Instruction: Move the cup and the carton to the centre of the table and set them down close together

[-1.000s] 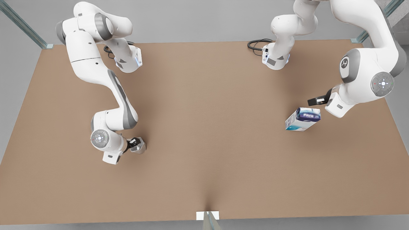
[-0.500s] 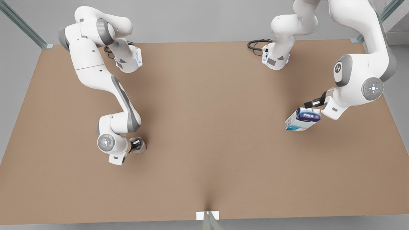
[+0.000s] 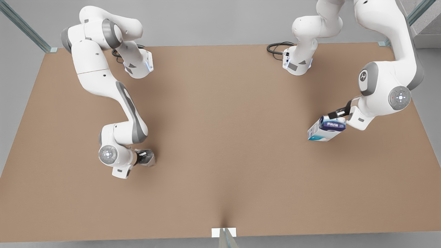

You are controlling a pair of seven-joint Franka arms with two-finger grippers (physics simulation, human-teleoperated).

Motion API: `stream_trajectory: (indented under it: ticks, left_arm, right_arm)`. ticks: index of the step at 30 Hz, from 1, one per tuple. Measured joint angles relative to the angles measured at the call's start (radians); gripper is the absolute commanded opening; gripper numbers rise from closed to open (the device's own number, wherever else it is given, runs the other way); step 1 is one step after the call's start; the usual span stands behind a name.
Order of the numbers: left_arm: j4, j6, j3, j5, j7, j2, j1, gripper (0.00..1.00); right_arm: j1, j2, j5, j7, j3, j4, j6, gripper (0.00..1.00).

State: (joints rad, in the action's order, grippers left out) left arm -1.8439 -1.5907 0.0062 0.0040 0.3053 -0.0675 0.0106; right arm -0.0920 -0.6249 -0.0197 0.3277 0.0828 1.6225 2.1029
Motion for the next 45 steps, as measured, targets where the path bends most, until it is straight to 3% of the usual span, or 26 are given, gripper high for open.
stream_trajectory:
  ticks: [5,10,17,18,19,26,28,29,31,35,39,45]
  left_arm:
    - [-0.072,-0.065,0.043,0.0,0.182,0.019,-0.018,1.0]
    - [-0.21,-0.257,0.044,0.0,0.387,0.037,0.018,1.0]
    - [-0.261,-0.329,0.044,-0.012,0.469,0.034,-0.029,1.0]
    - [-0.261,-0.34,0.044,-0.018,0.471,0.032,-0.03,1.0]
    - [-0.261,-0.345,0.044,-0.023,0.471,0.031,-0.028,1.0]
    - [-0.262,-0.401,0.06,-0.036,0.648,0.005,-0.016,1.0]
    - [-0.262,-0.41,0.066,-0.037,0.649,-0.002,-0.009,1.0]
    - [-0.281,-0.425,0.066,-0.037,0.65,-0.002,-0.002,1.0]
    - [-0.305,-0.439,0.066,-0.037,0.654,0.0,-0.003,1.0]
    - [-0.31,-0.448,0.074,-0.038,0.655,-0.001,-0.011,1.0]
    - [-0.31,-0.466,0.075,-0.038,0.781,-0.008,-0.007,1.0]
    - [-0.31,-0.478,0.074,-0.038,0.772,-0.03,-0.006,1.0]
  right_arm:
    - [-0.116,-0.044,0.087,-0.019,-0.001,-0.145,0.002,0.21]
    - [-0.34,-0.165,0.23,-0.289,-0.002,-0.306,0.005,0.21]
    - [-0.515,-0.363,0.293,-0.592,-0.003,-0.58,0.056,0.21]
    - [-0.528,-0.369,0.293,-0.596,-0.005,-0.581,0.073,0.45]
    - [-0.529,-0.375,0.286,-0.614,-0.006,-0.581,0.075,1.0]
    - [-0.521,-0.352,0.298,-0.614,-0.008,-0.579,0.055,1.0]
    - [-0.507,-0.268,0.348,-0.607,-0.014,-0.572,-0.037,1.0]
    - [-0.469,-0.206,0.343,-0.608,-0.027,-0.567,-0.136,1.0]
    - [-0.345,-0.156,0.244,-0.488,-0.137,-0.566,-0.316,1.0]
    - [-0.146,-0.059,0.11,-0.394,-0.175,-0.564,-0.422,1.0]
    - [-0.034,0.188,0.015,-0.394,-0.178,-0.332,-0.343,1.0]
    - [-0.025,0.162,0.012,-0.392,-0.179,-0.334,-0.342,1.0]
